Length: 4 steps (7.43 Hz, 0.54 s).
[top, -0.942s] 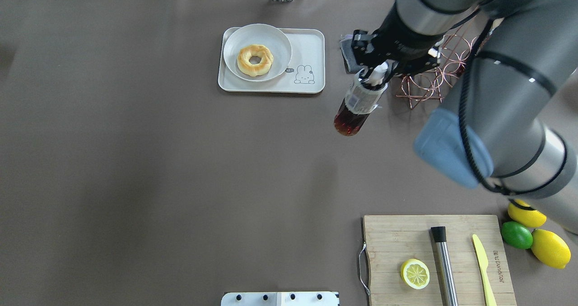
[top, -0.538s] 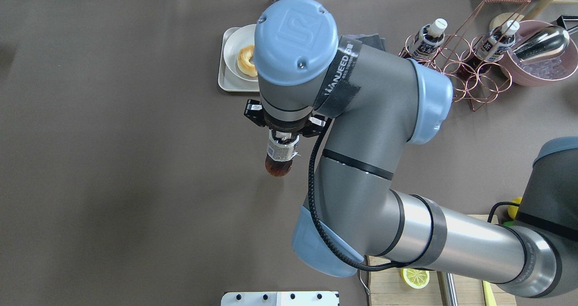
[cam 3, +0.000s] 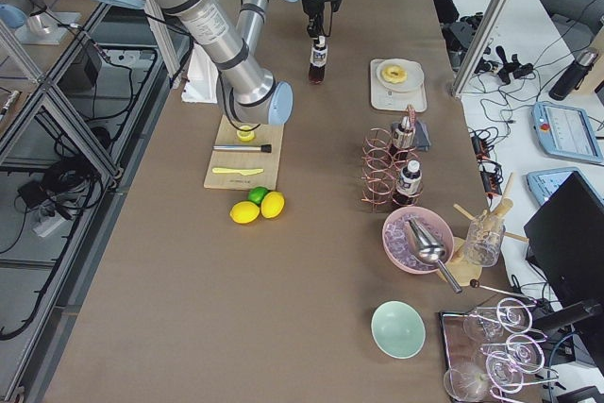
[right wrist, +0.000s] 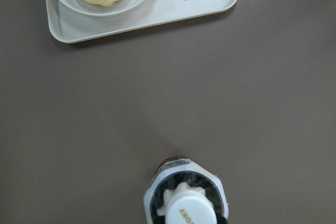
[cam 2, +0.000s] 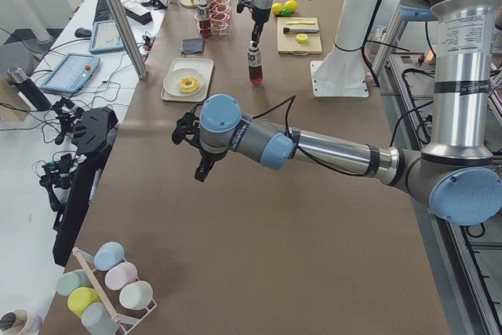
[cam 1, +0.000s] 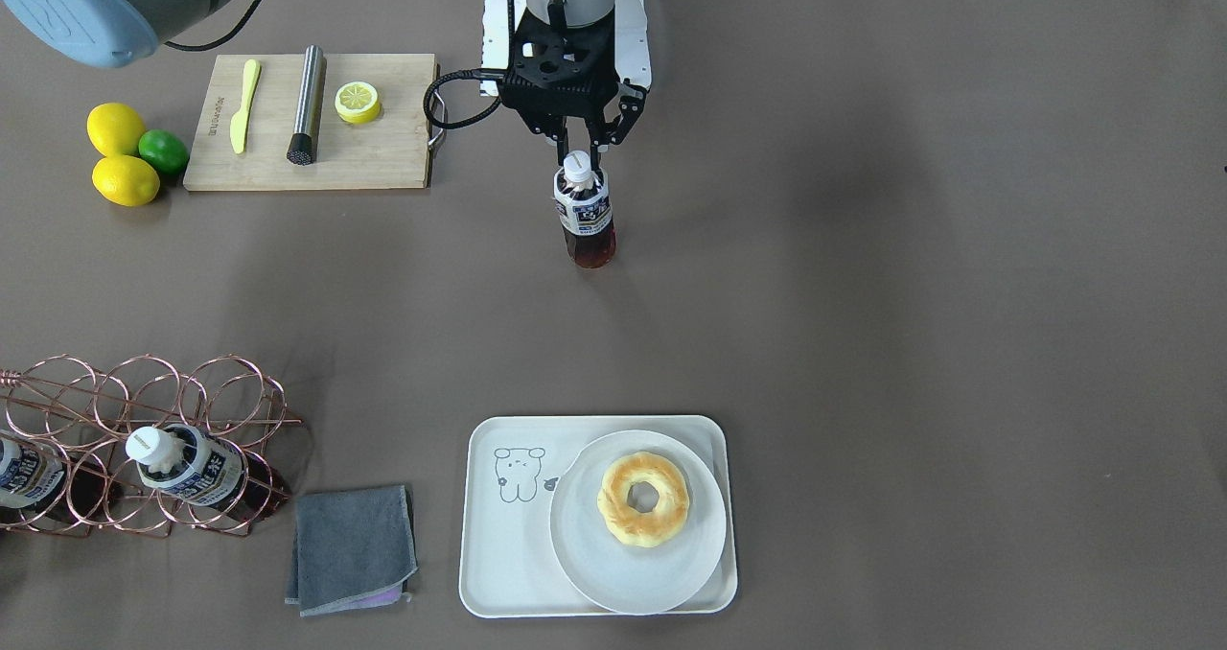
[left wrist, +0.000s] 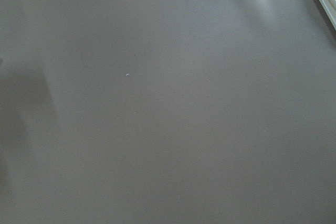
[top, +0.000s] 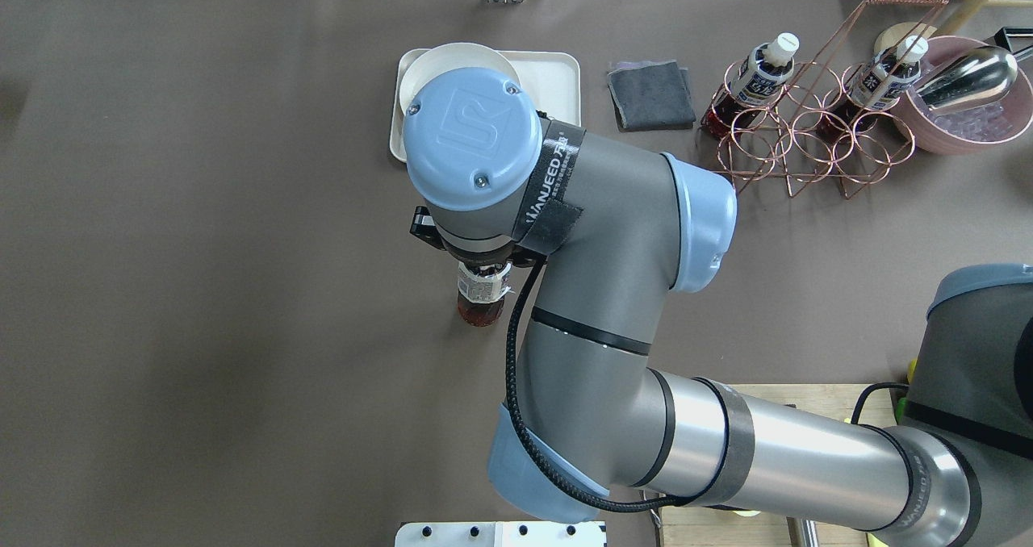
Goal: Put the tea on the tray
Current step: 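Carry the bottle toward the tray and set it on the table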
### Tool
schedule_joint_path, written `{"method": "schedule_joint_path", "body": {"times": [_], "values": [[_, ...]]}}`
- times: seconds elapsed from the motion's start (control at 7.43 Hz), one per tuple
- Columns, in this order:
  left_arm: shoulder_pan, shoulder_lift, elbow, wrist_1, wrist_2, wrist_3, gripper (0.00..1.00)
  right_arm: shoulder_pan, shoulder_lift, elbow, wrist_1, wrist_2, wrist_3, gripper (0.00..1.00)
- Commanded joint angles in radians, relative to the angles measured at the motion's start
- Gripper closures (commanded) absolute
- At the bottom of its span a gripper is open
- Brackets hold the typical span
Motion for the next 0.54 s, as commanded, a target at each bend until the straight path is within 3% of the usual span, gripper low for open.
{"method": "schedule_joint_path", "body": {"times": [0.0,0.13,0.27,0.4], "values": [[0.000,0.002,0.000,-0.002,0.000,0.000,0.01,-0.012,-0.001,-0.003,-0.001,-0.025,0.000,1.00],[0.000,0.003,-0.002,-0.002,0.000,0.000,0.01,-0.013,-0.003,-0.003,-0.001,-0.026,-0.005,1.00],[0.000,0.003,-0.002,-0.002,0.000,0.000,0.01,-0.016,-0.003,-0.003,-0.001,-0.028,-0.005,0.36],[0.000,0.005,0.000,-0.002,0.000,0.000,0.01,-0.023,-0.001,-0.003,-0.002,-0.048,-0.005,0.00]]}}
